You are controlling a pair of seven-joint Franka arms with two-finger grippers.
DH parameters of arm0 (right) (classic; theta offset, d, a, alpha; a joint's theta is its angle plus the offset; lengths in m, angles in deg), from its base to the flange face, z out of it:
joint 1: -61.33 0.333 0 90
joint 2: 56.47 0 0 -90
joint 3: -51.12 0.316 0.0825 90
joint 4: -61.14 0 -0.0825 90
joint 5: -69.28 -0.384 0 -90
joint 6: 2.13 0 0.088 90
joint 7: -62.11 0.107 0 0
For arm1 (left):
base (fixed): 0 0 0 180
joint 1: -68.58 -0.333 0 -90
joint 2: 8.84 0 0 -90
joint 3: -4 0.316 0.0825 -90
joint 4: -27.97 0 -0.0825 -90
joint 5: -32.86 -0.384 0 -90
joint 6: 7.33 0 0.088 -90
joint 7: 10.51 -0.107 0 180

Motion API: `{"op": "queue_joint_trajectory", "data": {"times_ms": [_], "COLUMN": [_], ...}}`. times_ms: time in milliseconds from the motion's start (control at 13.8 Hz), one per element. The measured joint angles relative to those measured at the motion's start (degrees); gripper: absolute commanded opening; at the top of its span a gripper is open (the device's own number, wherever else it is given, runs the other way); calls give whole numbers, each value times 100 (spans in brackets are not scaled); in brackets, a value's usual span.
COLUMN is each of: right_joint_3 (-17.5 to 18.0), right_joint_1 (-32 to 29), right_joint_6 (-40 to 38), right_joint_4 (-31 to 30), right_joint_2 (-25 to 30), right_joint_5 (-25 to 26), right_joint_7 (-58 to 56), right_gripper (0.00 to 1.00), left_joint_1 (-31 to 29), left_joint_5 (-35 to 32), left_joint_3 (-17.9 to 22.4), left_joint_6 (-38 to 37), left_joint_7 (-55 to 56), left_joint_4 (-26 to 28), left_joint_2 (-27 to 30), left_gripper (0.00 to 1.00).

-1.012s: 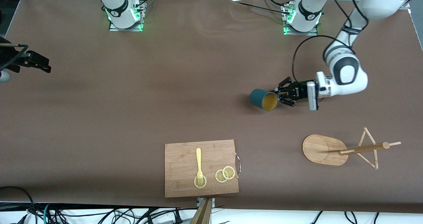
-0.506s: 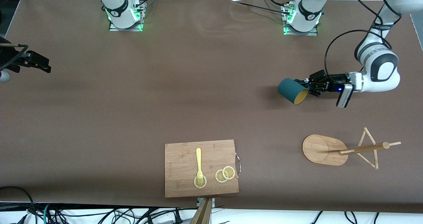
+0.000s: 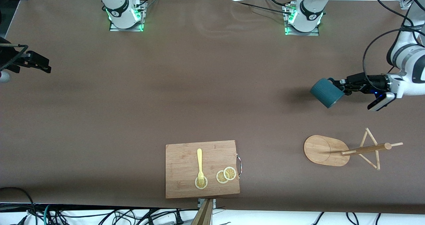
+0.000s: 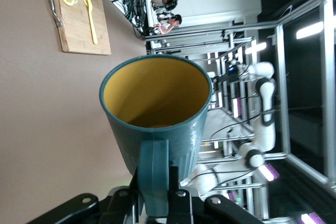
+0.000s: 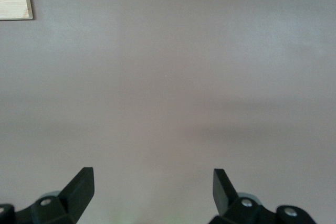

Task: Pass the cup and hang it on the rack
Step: 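Lift the mug by the handle with the left gripper toward the rack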

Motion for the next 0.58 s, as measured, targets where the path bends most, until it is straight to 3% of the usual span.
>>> {"op": "queue_joint_trajectory", "data": {"times_ms": [361,578], "right_joint_3": [-1,-16], "right_joint_1": [-1,-4], "right_joint_6": [0,0], "right_joint_4": [1,1], "right_joint_2": [0,0], "right_joint_5": [0,0], "right_joint_7": [-10,-10], "right_gripper": [100,100], "left_joint_1": [-27,-15], "left_joint_5": [-1,-5], "left_joint_3": [-14,11], "left_joint_6": [-221,-304], "left_joint_7": [1703,2211], "left_joint_4": [-1224,-1759], "left_joint_2": [-924,-1199], "left_gripper": [0,0]}}
